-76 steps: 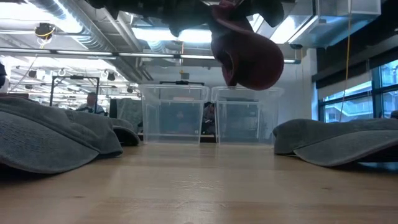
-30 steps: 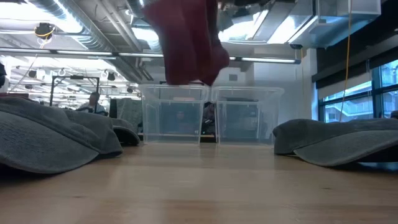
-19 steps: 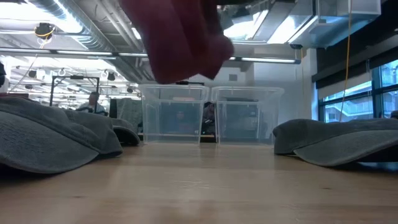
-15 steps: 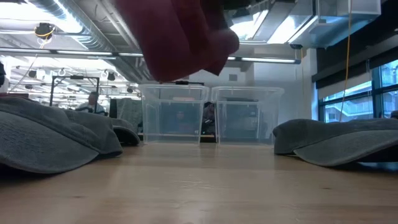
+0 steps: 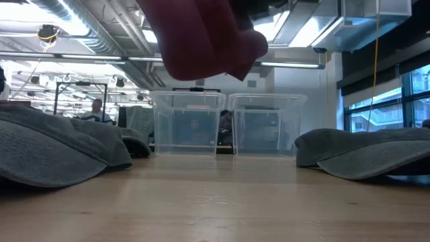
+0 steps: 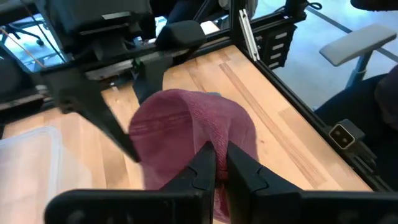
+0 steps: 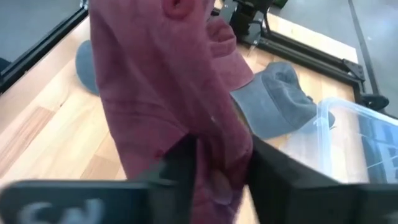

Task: Pick & Place hat
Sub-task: Put the red cap into the right transparent bin

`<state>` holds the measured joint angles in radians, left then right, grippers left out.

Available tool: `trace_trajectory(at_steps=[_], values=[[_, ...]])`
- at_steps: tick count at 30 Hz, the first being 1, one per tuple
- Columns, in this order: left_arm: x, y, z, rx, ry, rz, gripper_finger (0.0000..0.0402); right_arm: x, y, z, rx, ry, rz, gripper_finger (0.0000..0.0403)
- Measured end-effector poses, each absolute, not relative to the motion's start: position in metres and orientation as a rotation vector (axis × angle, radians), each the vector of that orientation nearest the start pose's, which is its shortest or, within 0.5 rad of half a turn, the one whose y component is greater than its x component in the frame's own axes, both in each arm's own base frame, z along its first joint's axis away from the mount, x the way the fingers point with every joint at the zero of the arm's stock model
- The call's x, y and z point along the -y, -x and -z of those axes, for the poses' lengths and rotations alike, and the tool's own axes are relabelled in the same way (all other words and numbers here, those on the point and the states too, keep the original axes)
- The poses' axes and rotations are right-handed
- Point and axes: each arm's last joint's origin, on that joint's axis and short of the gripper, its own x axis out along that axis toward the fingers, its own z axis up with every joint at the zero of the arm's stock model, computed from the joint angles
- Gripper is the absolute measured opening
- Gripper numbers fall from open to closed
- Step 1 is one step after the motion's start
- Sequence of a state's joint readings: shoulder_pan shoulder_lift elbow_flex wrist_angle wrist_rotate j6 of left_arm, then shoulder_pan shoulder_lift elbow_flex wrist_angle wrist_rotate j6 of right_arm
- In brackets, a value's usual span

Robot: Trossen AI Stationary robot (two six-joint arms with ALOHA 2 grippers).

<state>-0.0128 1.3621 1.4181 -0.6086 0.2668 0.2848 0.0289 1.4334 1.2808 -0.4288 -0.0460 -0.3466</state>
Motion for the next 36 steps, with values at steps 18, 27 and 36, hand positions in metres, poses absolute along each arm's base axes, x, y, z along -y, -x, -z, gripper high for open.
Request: trace_trajectory(at_steps=[18,27,36], values=[[0.007,-0.289,-0.387,-0.505,-0.231,0.200,0.0058,-0.004,-0.297,-0.344,-0.615,0.363,0.007,0.0026],[-0.013,-0.259,-0.391,-0.595,-0.263,-0.012,0.0141,0.003,-0.273,-0.371,-0.556,0.386,0.212,0.0026],[-0.032,-0.236,-0.367,-0.495,-0.195,-0.120,0.0156,0.046,-0.246,-0.435,-0.596,0.322,0.558,0.0026]])
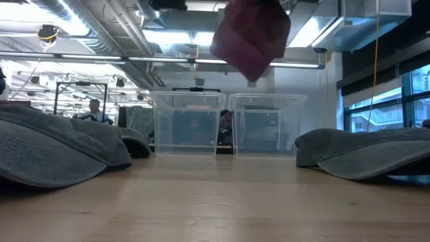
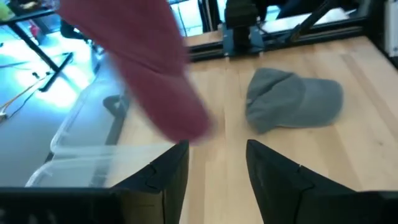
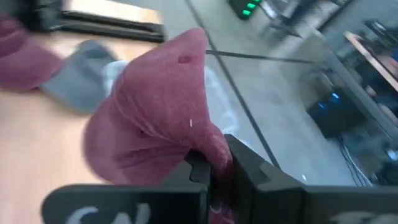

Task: Pick & Place hat
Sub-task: Put the red cap into the right transparent bin

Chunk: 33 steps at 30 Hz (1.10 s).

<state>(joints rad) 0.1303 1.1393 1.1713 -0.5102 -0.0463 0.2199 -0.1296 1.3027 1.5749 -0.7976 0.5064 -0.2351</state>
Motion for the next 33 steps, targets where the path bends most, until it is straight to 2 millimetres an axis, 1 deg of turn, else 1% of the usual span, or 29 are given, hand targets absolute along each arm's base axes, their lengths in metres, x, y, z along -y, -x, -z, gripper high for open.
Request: trace_trajectory(at_steps=[3,5,7,9,12,15,24,29,33], values=[[-0.037,-0.237,-0.351,-0.513,-0.178,-0.135,0.0153,0.070,-0.241,-0.448,-0.593,0.270,0.660,0.0026],[-0.040,-0.237,-0.343,-0.536,-0.165,-0.148,0.0152,0.086,-0.237,-0.453,-0.609,0.247,0.725,0.0026],[-0.043,-0.239,-0.335,-0.553,-0.154,-0.161,0.0152,0.103,-0.233,-0.451,-0.657,0.229,0.776,0.0026],[-0.045,-0.239,-0.327,-0.579,-0.124,-0.172,0.0154,0.117,-0.231,-0.445,-0.707,0.200,0.788,0.0026],[-0.047,-0.241,-0.325,-0.571,-0.097,-0.184,0.0157,0.138,-0.231,-0.434,-0.763,0.130,0.785,0.0026],[-0.047,-0.241,-0.325,-0.565,-0.098,-0.187,0.0156,0.156,-0.236,-0.419,-0.817,0.096,0.794,0.0026],[-0.047,-0.242,-0.327,-0.547,-0.099,-0.186,0.0155,0.206,-0.266,-0.365,-0.995,0.008,0.781,0.0026],[-0.047,-0.242,-0.326,-0.549,-0.099,-0.185,0.0151,0.226,-0.279,-0.335,-1.096,-0.007,0.766,0.0026],[-0.047,-0.241,-0.326,-0.553,-0.098,-0.184,0.0150,0.232,-0.287,-0.321,-1.130,-0.005,0.754,0.0032]])
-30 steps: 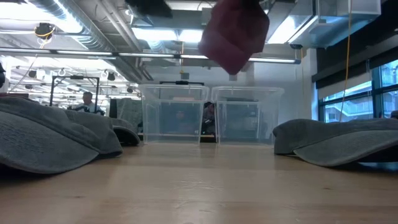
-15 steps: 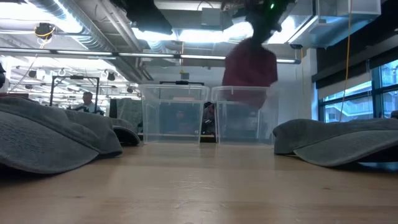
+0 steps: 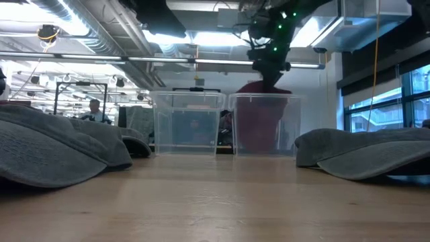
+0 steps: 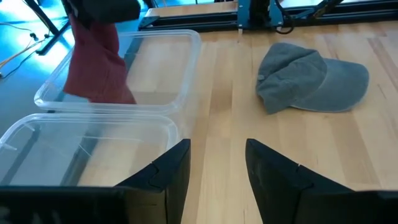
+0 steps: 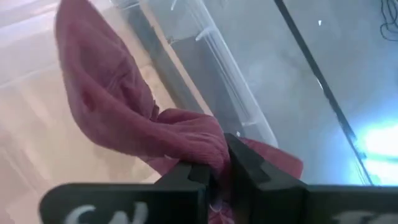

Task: Pick & Place hat
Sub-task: Put the red cap into the right transparent bin

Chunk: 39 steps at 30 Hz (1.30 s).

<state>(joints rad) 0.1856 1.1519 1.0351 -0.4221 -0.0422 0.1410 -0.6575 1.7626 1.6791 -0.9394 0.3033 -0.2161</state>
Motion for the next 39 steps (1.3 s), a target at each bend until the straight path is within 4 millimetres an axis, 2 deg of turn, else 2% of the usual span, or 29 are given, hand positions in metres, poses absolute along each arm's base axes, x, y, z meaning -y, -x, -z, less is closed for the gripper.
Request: trace_trajectory(at_steps=[5,11,19,25,28,31,39], values=[[-0.047,-0.241,-0.326,-0.553,-0.098,-0.183,0.0153,0.238,-0.292,-0.315,-1.132,0.027,0.804,0.0034],[-0.047,-0.241,-0.326,-0.553,-0.096,-0.183,0.0149,0.240,-0.294,-0.316,-1.142,0.101,0.773,0.0041],[-0.047,-0.241,-0.326,-0.552,-0.084,-0.186,0.0152,0.240,-0.294,-0.316,-1.134,0.089,0.778,0.0087],[-0.047,-0.241,-0.326,-0.554,-0.090,-0.184,0.0148,0.244,-0.290,-0.315,-1.124,0.049,0.777,0.0152],[-0.047,-0.241,-0.326,-0.554,-0.091,-0.184,0.0151,0.249,-0.286,-0.315,-1.092,-0.014,0.717,0.0176],[-0.046,-0.241,-0.325,-0.560,-0.090,-0.183,0.0152,0.256,-0.283,-0.316,-1.030,-0.085,0.670,0.0181],[-0.046,-0.239,-0.321,-0.612,-0.086,-0.178,0.0149,0.277,-0.279,-0.323,-0.897,-0.052,0.732,0.0169]])
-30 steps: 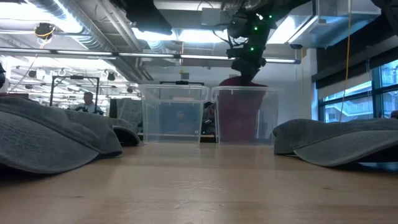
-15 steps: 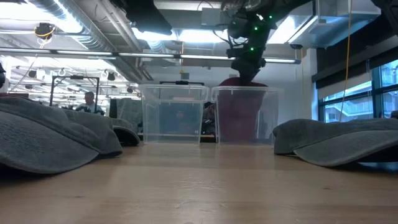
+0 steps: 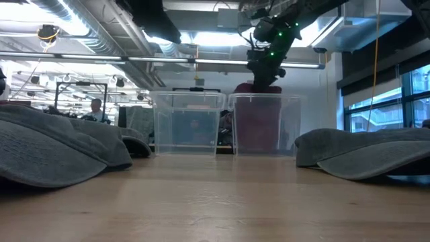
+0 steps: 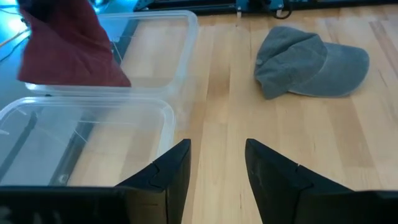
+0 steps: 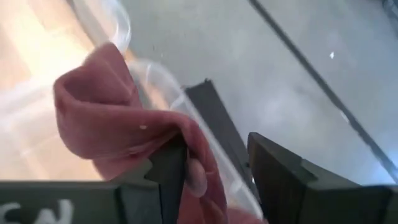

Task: Pick & Place hat
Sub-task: Put the red cap into the right transparent bin, then put the bottom right gray cap into the left transparent bin

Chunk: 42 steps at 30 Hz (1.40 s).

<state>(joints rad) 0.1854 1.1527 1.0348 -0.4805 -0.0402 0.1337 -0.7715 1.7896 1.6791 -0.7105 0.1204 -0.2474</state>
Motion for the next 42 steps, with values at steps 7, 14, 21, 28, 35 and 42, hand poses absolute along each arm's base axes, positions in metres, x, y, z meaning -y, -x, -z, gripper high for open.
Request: trace_trajectory(at_steps=[7,14,21,28,35,42], values=[[-0.047,-0.247,-0.312,-0.654,-0.082,-0.174,0.0151,0.287,-0.281,-0.314,-0.893,-0.062,0.747,0.0169],[-0.051,-0.265,-0.291,-0.730,-0.074,-0.160,0.0150,0.293,-0.289,-0.293,-0.961,-0.062,0.700,0.0169],[-0.052,-0.268,-0.287,-0.745,-0.074,-0.162,0.0151,0.287,-0.283,-0.310,-1.022,-0.094,0.681,0.0168],[-0.058,-0.261,-0.294,-0.722,-0.092,-0.205,0.0151,0.285,-0.281,-0.340,-0.988,-0.093,0.696,0.0168],[-0.060,-0.241,-0.307,-0.711,-0.038,-0.281,0.0150,0.255,-0.288,-0.369,-0.963,-0.102,0.569,0.0168],[-0.049,-0.212,-0.326,-0.670,0.038,-0.330,0.0155,0.177,-0.303,-0.377,-0.835,0.044,0.416,0.0168]])
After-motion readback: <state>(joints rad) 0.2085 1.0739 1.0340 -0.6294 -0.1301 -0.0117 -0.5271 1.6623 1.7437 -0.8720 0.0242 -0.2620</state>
